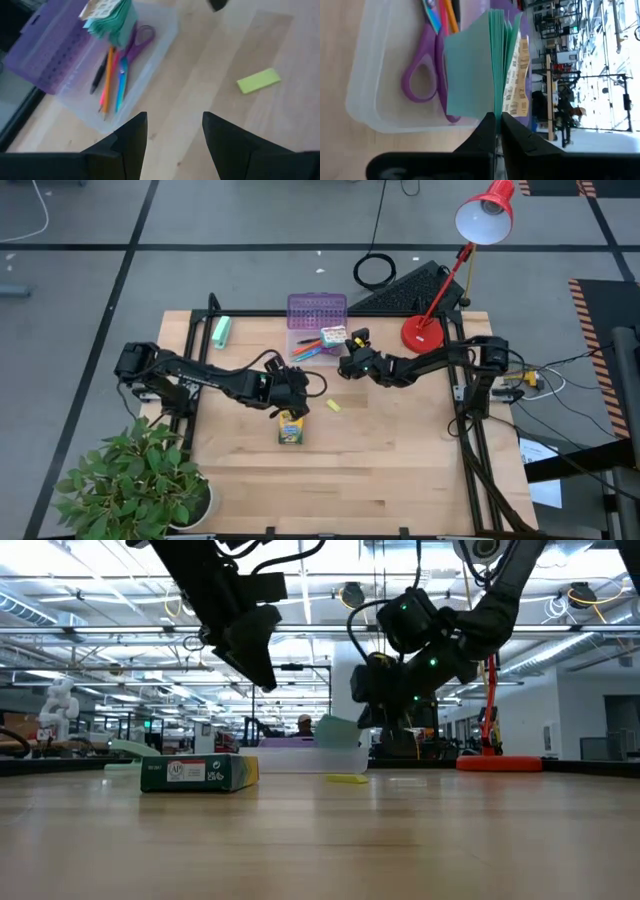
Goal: Pack school essentials
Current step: Put the blue sticky notes into the purple supply box
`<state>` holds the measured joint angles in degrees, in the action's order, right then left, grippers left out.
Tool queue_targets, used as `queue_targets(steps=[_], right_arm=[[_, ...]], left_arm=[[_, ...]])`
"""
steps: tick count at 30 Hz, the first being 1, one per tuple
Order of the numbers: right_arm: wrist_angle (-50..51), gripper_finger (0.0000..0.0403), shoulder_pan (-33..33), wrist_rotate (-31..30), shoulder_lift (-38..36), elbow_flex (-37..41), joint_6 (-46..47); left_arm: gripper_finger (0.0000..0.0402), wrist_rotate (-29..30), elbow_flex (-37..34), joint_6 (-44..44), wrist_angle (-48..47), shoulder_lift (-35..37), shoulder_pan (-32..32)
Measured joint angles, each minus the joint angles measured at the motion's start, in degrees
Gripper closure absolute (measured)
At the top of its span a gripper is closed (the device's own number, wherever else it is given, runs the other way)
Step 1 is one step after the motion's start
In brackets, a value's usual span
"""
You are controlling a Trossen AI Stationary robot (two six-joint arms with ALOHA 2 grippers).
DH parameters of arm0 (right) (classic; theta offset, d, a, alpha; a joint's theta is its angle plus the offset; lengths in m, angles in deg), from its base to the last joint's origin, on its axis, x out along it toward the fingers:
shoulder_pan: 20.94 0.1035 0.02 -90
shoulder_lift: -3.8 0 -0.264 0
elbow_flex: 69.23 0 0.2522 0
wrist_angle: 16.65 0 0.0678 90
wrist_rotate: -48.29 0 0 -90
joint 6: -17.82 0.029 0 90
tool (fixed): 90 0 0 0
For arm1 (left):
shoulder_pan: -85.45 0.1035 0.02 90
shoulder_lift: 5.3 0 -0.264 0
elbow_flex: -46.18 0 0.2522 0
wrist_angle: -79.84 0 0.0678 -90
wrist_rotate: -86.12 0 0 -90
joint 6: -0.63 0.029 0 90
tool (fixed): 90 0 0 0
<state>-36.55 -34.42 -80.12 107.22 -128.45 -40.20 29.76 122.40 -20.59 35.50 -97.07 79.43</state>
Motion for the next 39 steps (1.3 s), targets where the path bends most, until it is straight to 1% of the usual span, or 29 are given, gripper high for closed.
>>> queue_targets(steps=[3, 8, 13, 16, 19, 26, 29, 33, 36, 39], right_arm=[[0.0, 0.0399, 0.5, -3.5, 1.3, -0.4, -1.2], [-0.1, 0.0399, 0.5, -4.1, 1.5, -0.4, 0.3], [-1.4, 0.0399, 0.5, -6.5, 1.4, -0.5, 0.4], [-1.0, 0.0399, 0.5, -5.9, 1.4, -0.5, 1.8], [0.2, 0.0398, 0.5, -3.8, 1.4, -0.5, 3.7], [1.0, 0.0398, 0.5, -3.3, 1.4, -0.5, 4.5], [2.9, 0.0398, 0.5, -2.0, 1.4, -0.5, 5.4], [4.3, 0.0397, 0.5, -1.8, 1.4, -0.5, 6.3], [4.8, 0.0384, 0.5, -1.8, 1.4, -0.5, 6.2], [4.8, 0.0355, 0.4, 0.1, 1.4, -0.5, 6.4]], left_arm=[[0.0206, -0.8, 0.0, 0.2, 1.0, 0.0, 0.0], [0.0206, -0.7, 0.0, 0.2, 1.2, 0.0, 0.0], [0.0206, -0.7, 0.0, 0.2, 1.7, 0.0, 0.0], [0.0206, -0.7, 0.0, 0.3, 2.1, 0.0, 0.0], [0.0206, -0.7, 0.0, 0.3, 2.3, 0.0, 0.0], [0.0206, -0.7, 0.0, 0.6, 2.3, 0.0, 0.0], [0.0206, -0.7, 0.0, 0.6, 2.3, 0.0, 0.0], [0.0206, -0.7, 0.0, 0.6, 2.3, 0.0, 0.0], [0.0206, -0.7, 0.0, 0.6, 2.3, 0.0, 0.0], [0.0206, -0.7, 0.0, 0.5, 2.3, 0.0, 0.0]])
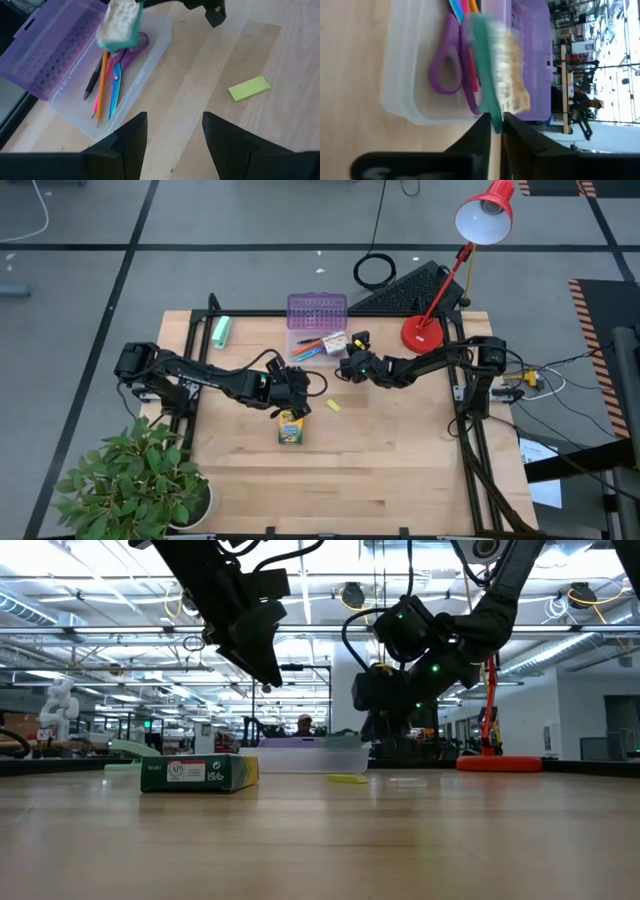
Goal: Pack school essentials
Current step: Put the blue sticky notes into the purple supply box
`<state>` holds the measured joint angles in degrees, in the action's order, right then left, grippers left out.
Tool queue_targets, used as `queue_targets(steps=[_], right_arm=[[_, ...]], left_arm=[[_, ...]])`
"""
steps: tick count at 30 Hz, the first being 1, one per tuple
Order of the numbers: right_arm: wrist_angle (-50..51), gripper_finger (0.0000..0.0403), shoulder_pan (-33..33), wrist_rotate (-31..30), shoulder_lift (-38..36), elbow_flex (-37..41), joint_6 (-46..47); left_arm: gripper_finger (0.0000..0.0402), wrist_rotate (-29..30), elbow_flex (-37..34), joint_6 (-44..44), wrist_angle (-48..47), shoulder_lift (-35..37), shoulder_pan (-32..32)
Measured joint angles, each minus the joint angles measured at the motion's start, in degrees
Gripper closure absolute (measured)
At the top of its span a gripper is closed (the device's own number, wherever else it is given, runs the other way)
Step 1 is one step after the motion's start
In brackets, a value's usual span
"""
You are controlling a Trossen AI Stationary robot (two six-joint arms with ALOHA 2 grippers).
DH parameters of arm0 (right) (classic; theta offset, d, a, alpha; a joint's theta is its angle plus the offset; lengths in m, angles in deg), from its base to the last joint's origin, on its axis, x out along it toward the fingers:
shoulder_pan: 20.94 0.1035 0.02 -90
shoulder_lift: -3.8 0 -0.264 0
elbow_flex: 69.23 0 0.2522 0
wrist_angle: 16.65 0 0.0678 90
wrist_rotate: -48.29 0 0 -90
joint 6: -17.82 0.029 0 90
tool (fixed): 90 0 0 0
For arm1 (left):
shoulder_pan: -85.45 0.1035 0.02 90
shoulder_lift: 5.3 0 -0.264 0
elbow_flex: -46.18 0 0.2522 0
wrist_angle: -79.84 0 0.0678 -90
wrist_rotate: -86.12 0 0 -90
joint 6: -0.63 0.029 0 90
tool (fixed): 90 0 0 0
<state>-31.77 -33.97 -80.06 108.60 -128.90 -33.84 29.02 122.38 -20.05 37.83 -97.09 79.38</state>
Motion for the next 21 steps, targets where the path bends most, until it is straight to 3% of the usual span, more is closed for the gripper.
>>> queue_targets(steps=[8, 21], right_arm=[[-0.5, 0.0288, 0.0, 3.2, 0.0, 0.0, 1.6], [-2.0, 0.0243, 0.0, 10.2, 0.0, 0.0, 4.3]], left_arm=[[0.0206, 0.0, 0.0, 0.0, 0.0, 0.0, 0.0], [0.0206, 0.0, 0.0, -0.2, 0.0, 0.0, 0.0]])
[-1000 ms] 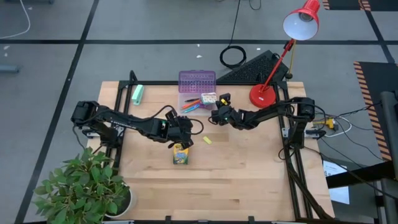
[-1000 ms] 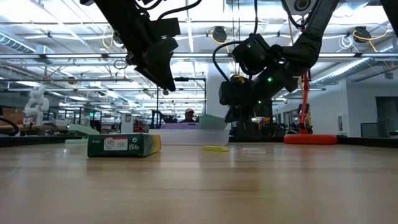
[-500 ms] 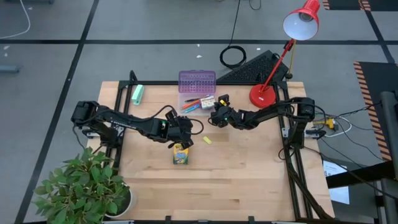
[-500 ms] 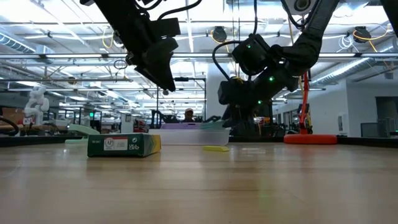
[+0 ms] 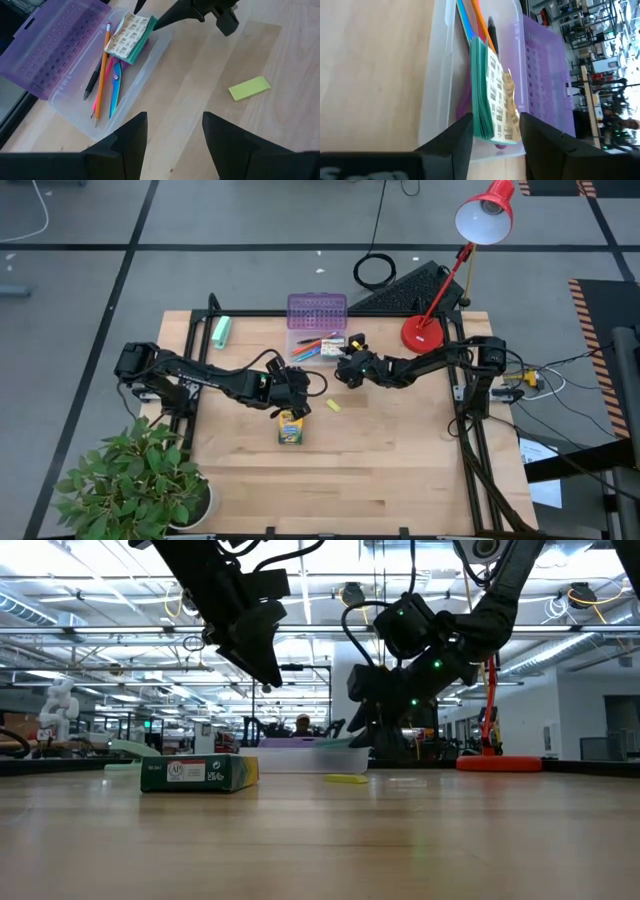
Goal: Pack school essentials
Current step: Put the blue sticky notes into the purple supply box, then put the green eraser into the purple supply box
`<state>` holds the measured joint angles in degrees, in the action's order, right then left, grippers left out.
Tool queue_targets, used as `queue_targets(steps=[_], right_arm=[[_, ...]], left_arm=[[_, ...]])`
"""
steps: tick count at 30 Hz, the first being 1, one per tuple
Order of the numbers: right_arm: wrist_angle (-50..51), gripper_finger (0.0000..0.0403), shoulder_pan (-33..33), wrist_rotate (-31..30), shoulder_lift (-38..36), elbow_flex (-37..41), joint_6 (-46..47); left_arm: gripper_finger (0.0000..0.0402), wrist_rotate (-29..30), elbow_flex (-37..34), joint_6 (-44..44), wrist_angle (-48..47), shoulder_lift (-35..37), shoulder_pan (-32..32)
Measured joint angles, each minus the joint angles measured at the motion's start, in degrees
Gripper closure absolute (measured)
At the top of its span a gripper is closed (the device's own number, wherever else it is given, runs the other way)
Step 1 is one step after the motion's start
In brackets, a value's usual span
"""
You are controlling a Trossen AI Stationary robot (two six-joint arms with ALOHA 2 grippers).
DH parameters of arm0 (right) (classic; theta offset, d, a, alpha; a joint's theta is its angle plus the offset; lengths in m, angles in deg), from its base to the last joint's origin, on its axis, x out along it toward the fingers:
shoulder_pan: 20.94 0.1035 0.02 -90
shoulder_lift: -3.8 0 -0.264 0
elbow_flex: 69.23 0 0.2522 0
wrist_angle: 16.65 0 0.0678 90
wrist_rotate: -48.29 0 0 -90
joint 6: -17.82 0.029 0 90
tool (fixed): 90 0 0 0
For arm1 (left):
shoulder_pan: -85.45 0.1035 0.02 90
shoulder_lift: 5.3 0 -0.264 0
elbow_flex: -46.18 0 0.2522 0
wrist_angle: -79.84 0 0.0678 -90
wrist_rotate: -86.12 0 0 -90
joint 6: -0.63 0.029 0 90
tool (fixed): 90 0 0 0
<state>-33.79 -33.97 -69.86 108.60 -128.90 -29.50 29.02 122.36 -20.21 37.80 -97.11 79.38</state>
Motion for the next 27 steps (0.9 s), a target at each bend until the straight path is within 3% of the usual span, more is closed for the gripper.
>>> queue_targets(steps=[11, 18, 27], right_arm=[[0.1, 0.0183, -1.0, 3.1, -0.6, 0.0, 2.3], [5.6, 0.0188, -3.1, 10.1, -5.6, 0.0, 7.7], [12.6, 0.0197, -5.8, 13.4, -9.5, 0.0, 10.5]], left_arm=[[0.0206, 0.0, 0.0, 0.1, 0.0, 0.0, 0.0], [0.0206, 0.0, 0.0, 0.2, -0.1, 0.0, 0.0], [0.0206, 0.0, 0.0, 0.2, -0.1, 0.0, 0.0]])
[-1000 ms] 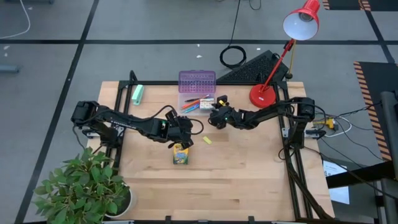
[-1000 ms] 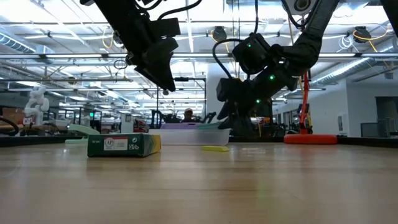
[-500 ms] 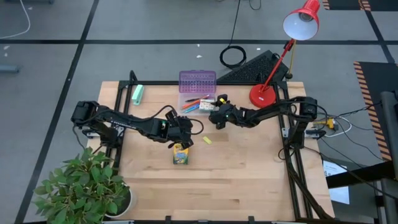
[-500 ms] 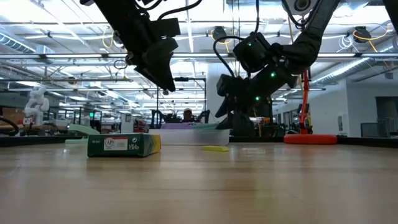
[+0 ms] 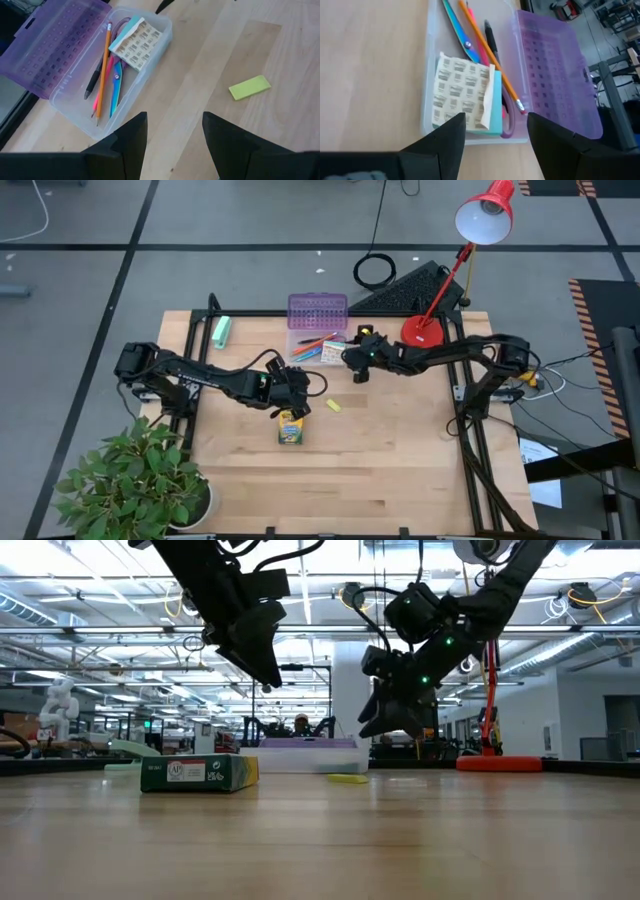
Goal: Pack school essentials
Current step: Put the green eraser into the purple supply box
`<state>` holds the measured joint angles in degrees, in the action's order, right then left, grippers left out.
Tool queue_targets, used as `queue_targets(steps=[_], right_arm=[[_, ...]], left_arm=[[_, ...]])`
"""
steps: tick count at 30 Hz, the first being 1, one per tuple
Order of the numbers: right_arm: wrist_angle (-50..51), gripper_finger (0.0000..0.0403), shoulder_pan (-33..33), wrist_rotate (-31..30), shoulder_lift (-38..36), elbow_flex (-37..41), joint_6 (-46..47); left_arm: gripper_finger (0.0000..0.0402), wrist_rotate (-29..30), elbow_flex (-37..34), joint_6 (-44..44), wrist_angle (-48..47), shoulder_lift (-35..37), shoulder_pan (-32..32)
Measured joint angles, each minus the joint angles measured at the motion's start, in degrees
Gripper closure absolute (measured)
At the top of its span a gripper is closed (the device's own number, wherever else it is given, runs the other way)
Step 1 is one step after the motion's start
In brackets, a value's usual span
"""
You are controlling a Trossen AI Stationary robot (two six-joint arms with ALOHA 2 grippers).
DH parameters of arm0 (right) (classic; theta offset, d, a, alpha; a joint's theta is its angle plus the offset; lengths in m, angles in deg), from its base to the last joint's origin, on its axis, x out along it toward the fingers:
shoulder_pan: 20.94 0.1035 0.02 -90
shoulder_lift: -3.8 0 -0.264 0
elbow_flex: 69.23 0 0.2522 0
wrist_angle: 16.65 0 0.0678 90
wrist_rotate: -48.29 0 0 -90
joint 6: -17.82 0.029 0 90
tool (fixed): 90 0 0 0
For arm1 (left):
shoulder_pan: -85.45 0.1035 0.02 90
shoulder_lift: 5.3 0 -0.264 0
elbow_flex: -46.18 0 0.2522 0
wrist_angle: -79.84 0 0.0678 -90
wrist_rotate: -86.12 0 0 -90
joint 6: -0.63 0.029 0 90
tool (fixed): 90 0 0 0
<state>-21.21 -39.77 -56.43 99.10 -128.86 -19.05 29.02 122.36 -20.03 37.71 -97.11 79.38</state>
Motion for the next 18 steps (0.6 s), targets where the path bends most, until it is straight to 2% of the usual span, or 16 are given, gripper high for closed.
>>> queue_targets(steps=[9, 18], right_arm=[[6.2, 0.0197, 0.2, 0.6, -5.7, 0.0, 2.9], [14.4, 0.0197, 0.2, 13.7, -12.1, 0.0, 10.7]], left_arm=[[0.0206, -3.1, 0.0, 1.0, -0.1, 0.0, 0.0], [0.0206, -8.1, 0.0, 3.7, -0.2, 0.0, -0.5]])
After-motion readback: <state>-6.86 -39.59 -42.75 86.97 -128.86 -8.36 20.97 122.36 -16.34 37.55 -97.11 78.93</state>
